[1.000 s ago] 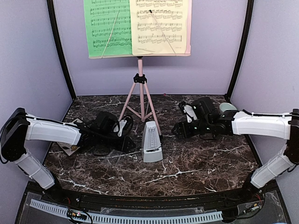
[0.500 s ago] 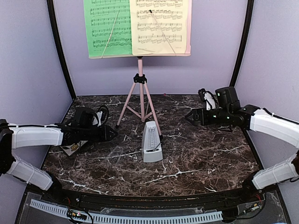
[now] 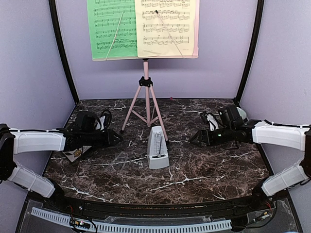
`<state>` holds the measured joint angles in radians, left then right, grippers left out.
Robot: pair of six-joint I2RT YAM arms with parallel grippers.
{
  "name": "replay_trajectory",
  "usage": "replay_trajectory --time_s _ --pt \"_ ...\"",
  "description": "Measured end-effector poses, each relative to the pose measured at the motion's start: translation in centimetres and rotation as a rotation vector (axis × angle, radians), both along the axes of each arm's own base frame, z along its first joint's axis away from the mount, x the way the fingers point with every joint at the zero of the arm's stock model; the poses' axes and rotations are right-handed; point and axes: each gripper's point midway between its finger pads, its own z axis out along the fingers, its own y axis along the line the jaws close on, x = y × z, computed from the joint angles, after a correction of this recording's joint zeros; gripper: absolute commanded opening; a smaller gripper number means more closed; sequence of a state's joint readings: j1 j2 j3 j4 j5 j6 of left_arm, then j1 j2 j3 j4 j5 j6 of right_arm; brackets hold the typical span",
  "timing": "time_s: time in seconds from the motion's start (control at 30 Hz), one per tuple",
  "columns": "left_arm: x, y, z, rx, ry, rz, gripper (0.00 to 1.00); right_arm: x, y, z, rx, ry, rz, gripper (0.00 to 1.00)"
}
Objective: Set up the instrument practice props
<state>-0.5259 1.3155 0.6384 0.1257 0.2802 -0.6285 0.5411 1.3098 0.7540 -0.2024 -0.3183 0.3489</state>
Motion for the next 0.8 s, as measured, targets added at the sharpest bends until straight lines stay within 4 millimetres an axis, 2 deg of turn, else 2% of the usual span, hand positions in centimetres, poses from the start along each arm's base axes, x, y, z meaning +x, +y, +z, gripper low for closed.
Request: replay_trajectory --time_s 0.2,0.8 --pt "0.0 -0.1 -0.9 -0.017 0.043 -0.007 0.29 0.0 0.7 -0.6 0.019 0.021 0.025 0.8" --pt "-0.1 0.0 -1.3 -0.021 0.063 -0.016 0.33 -0.1 1.3 -1.6 0.03 0.051 0.049 0.79"
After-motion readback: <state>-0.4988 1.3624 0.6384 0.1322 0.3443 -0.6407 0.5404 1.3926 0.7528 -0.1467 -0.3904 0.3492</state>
